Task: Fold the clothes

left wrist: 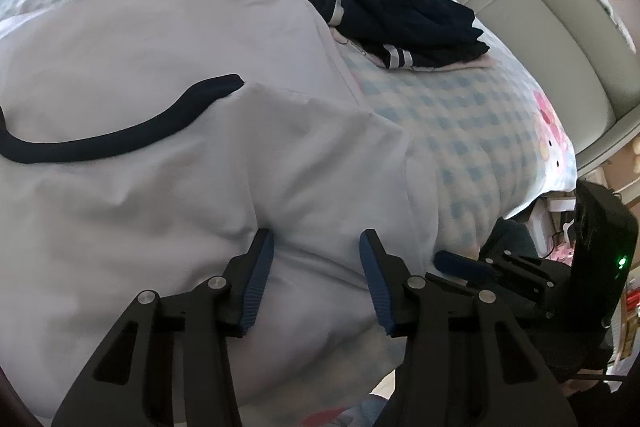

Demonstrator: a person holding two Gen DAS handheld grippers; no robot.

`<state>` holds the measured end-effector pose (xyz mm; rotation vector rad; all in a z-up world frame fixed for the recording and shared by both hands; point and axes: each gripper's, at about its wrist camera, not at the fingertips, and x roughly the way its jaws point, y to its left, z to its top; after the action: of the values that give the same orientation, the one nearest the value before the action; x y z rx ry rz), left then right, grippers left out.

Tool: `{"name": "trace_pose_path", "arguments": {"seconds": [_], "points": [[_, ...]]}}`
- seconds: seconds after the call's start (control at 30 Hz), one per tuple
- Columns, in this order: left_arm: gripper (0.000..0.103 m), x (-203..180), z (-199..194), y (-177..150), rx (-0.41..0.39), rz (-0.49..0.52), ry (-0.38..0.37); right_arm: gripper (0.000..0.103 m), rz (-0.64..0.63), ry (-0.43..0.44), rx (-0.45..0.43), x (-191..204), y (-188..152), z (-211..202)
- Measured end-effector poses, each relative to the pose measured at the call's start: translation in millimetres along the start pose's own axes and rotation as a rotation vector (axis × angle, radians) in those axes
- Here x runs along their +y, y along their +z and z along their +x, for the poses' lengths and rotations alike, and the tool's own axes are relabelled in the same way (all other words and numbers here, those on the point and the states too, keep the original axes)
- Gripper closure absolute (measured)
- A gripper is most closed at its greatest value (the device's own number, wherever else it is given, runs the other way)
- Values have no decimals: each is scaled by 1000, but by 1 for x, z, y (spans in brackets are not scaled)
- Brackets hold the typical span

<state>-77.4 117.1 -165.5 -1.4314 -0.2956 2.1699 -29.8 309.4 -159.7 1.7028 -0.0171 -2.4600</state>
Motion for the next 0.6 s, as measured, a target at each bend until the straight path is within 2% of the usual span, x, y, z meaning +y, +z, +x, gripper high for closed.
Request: {"name": "trace_pose_path", "arguments": {"seconds": [0.03,0.07,0.17,0.2,0.27,0.4,0.47,0.53,0.57,0.6], "points": [[54,-1,-2,0,-2,3,-9,103,2,-51,11,-3,-2,0],[53,-2,-7,0,-12,10,-19,103,27,-54,15,-9,-4,0],[52,-7,-24,0,-50,32,-46,98,131,81,-39,-26,-8,-18],[52,-9,-30,-1,-62,39,-55,91,133,99,-64,-25,-7,-26],[52,-6,-42,-1,-81,43,-43,83,116,122,-114,-19,-3,-39],[52,10,-66,-8,-116,18,-7,79,0,213,-161,20,13,-45],[52,29,-78,-16,-121,-20,54,79,-51,193,-128,35,4,-35],[53,52,-87,-26,-109,-71,147,82,-62,83,-72,39,8,-12],[54,62,-94,-31,-103,-106,182,82,-30,86,-64,33,10,-7],[59,76,-109,-41,-126,-167,181,77,24,100,-63,24,10,-7]]}}
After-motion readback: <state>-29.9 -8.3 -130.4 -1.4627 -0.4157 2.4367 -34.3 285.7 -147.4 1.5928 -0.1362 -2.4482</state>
